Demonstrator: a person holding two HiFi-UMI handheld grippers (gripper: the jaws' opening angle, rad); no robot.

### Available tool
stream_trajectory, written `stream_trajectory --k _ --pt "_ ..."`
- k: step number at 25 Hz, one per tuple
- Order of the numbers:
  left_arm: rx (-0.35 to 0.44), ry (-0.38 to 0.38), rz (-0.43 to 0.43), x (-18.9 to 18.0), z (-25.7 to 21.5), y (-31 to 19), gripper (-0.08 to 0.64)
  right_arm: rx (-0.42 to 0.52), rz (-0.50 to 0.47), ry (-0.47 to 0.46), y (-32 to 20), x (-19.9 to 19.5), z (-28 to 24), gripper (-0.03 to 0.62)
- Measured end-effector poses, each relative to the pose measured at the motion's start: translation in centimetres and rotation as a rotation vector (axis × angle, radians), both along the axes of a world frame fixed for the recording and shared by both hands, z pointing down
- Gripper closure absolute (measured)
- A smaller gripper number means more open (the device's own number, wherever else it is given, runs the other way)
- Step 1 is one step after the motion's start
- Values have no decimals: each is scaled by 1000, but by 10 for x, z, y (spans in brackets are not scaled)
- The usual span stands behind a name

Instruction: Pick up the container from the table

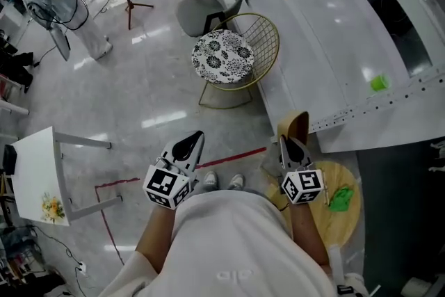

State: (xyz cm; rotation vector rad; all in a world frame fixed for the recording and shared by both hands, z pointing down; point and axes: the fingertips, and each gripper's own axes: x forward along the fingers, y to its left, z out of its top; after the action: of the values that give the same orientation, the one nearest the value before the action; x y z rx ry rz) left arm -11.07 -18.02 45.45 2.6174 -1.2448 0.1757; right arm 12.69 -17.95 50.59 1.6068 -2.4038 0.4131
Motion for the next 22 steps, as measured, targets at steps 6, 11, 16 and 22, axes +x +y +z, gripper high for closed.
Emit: stream_trajectory --k 6,11,16,22 --pt "32 6 23 -1 -12 1 545 155 -124 96 -3 -25 -60 557" --pt "72 1 45 0 -25 -1 545 268 -203 147 -2 -44 -100 557" --pt "122 13 58 -4 -47 -8 545 349 -236 193 0 -60 -134 557" --pt "181 -9 83 -7 -69 -13 545 407 -265 234 3 -72 -162 557"
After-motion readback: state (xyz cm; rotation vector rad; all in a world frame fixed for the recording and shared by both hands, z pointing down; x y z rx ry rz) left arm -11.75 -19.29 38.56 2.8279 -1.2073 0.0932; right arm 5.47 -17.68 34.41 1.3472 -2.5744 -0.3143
